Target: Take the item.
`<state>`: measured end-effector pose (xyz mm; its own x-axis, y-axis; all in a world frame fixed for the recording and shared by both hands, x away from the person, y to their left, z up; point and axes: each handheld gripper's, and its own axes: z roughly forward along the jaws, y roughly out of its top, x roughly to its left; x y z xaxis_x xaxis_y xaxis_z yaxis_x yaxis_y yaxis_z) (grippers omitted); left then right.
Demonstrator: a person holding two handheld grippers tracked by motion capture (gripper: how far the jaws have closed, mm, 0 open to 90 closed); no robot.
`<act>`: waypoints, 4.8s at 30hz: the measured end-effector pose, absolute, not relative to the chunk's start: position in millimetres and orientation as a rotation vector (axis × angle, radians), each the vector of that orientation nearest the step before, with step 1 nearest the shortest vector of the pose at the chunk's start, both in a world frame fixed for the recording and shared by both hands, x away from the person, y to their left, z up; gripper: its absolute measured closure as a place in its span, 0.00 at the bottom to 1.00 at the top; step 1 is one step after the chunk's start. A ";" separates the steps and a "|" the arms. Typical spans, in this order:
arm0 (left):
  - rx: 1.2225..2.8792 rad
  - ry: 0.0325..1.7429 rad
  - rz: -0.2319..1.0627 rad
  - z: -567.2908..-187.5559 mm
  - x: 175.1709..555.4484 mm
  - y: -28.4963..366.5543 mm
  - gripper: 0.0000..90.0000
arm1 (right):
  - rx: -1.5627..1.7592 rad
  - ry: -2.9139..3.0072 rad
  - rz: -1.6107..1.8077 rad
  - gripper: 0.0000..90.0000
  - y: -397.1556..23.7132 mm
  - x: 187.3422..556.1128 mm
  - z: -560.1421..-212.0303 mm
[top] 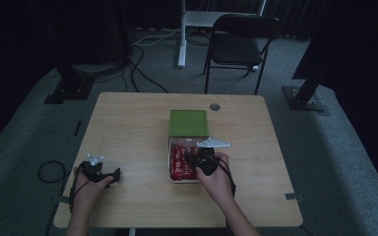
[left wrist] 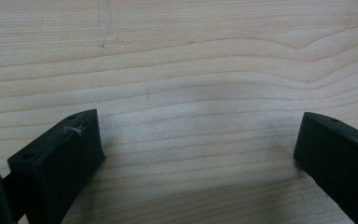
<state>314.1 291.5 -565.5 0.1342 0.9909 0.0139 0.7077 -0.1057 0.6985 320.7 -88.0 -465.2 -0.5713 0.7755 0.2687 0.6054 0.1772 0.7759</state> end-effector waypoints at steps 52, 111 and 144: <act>1.876 1.629 0.678 -565.4 314.1 291.6 0.02 | 1.388 1.965 1.503 0.98 -179.4 324.5 -420.3; 1.875 1.629 0.679 -565.5 314.1 291.6 0.02 | 1.718 1.645 1.141 0.97 -319.4 349.8 -531.1; 1.875 1.629 0.678 -565.5 314.1 291.6 0.02 | 1.711 1.766 1.044 0.74 -311.7 360.9 -559.2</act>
